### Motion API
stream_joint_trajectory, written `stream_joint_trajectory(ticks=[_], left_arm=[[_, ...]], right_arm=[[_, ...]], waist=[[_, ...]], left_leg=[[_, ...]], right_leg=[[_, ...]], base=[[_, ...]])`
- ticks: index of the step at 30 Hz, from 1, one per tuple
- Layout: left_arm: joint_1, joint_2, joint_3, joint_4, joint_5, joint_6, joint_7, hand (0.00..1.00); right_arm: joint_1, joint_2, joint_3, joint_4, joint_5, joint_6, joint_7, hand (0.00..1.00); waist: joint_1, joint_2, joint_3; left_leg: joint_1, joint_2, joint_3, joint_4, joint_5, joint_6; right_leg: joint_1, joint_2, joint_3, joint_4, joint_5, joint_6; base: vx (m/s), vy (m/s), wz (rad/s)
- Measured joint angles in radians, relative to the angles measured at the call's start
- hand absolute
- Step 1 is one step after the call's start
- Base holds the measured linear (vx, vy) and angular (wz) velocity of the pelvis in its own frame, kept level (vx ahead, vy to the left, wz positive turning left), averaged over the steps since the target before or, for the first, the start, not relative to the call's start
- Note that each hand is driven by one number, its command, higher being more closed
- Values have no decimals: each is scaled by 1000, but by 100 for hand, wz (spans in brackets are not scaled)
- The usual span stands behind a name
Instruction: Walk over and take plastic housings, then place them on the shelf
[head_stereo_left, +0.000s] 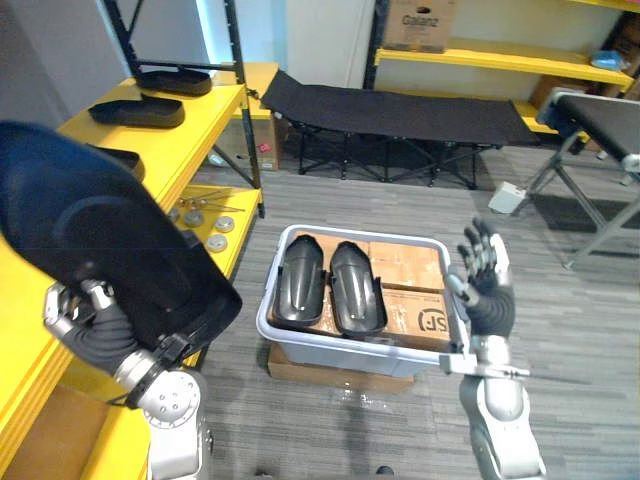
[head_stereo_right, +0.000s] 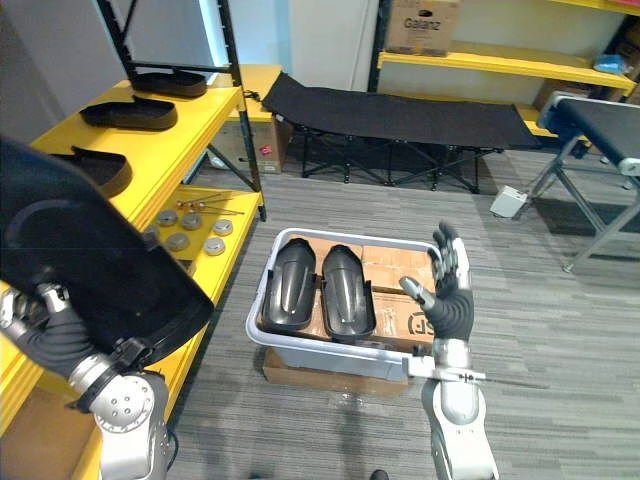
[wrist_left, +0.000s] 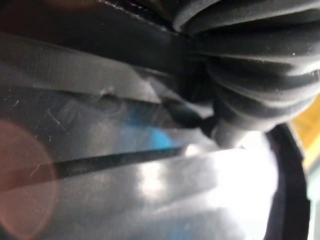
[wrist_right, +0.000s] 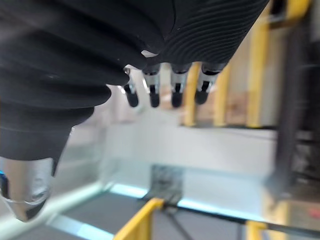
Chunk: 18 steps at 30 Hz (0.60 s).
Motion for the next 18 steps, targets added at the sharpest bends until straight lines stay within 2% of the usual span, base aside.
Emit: stream_joint_trajectory(ticks=[5,9,10,13,18], left_arm=[[57,-7,13,0,-2,-35,10,100],[96,-11,23,-47,-8,-50,4,100],[105,-13,32,-69,-7,-50,-6,100],[125,-24,70,-117,-6,-52,-25,100],[198,-39,228,-193,-20,-83,-72,100]], right_arm=[[27,25,-18,136,19,58,47,0],[-16,32,1,205,91,58,96,0],[-40,41,14,226,91,60,108,0],[-97,47,62,286,118,83,114,0],[-250,27,76,383,58,84,95,0]], waist=[[-5,9,-2],[13,12,-5],[14,12,-5],[63,10,-6],[149,11,-5]], left_leg=[[-1,2,21,-1,-2,-2],[-6,0,9,0,-2,-1],[-22,-3,-20,5,-2,0],[-31,-12,-98,5,1,3],[-59,-33,-194,-1,18,9]], right_leg=[[-15,3,19,-2,1,2],[-11,0,6,-2,2,4],[2,-4,-20,-4,2,5],[45,-11,-103,-6,-9,19],[75,-25,-201,0,-15,22]], base=[[-15,11,-13],[-2,10,12],[5,2,60],[16,-3,75],[13,14,63]])
